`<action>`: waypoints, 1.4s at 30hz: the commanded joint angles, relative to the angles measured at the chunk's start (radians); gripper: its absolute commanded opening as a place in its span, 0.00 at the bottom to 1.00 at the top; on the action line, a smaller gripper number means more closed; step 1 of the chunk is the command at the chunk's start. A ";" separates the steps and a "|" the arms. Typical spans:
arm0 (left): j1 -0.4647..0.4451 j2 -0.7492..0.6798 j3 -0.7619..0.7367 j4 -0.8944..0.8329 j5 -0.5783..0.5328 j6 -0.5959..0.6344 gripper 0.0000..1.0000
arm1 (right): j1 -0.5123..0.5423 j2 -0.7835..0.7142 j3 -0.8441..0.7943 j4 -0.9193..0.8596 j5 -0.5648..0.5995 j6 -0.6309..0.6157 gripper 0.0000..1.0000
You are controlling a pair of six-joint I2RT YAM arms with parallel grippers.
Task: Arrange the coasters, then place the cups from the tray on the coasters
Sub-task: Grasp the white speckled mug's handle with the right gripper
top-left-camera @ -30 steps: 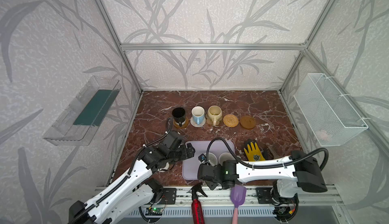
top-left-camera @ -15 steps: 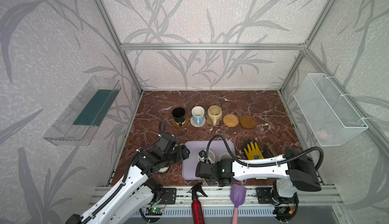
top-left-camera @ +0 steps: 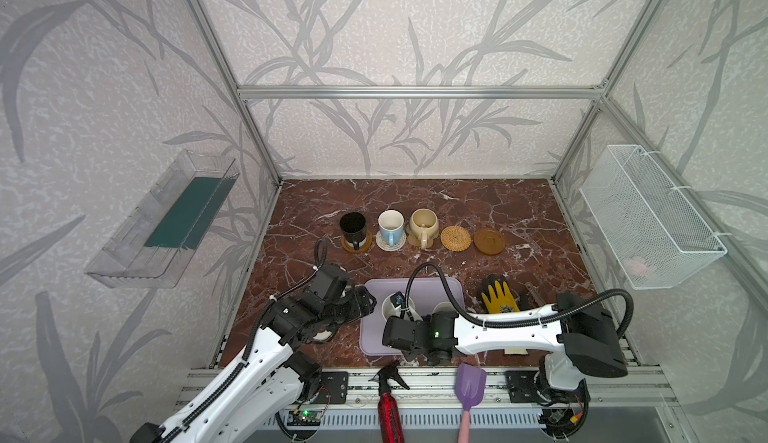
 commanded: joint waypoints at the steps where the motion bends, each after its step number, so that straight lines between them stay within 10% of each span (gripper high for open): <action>1: 0.005 0.004 0.002 -0.003 0.010 -0.019 0.85 | -0.003 0.006 -0.003 0.042 0.026 -0.017 0.16; 10: 0.005 -0.025 -0.010 0.011 0.016 -0.047 0.85 | -0.014 -0.033 -0.028 0.088 0.029 -0.035 0.00; 35: 0.006 -0.087 0.021 0.160 0.016 -0.106 0.85 | -0.048 -0.177 -0.070 0.218 0.090 -0.102 0.00; 42: 0.006 -0.112 0.003 0.287 0.056 -0.159 0.99 | -0.068 -0.217 -0.078 0.231 0.116 -0.118 0.00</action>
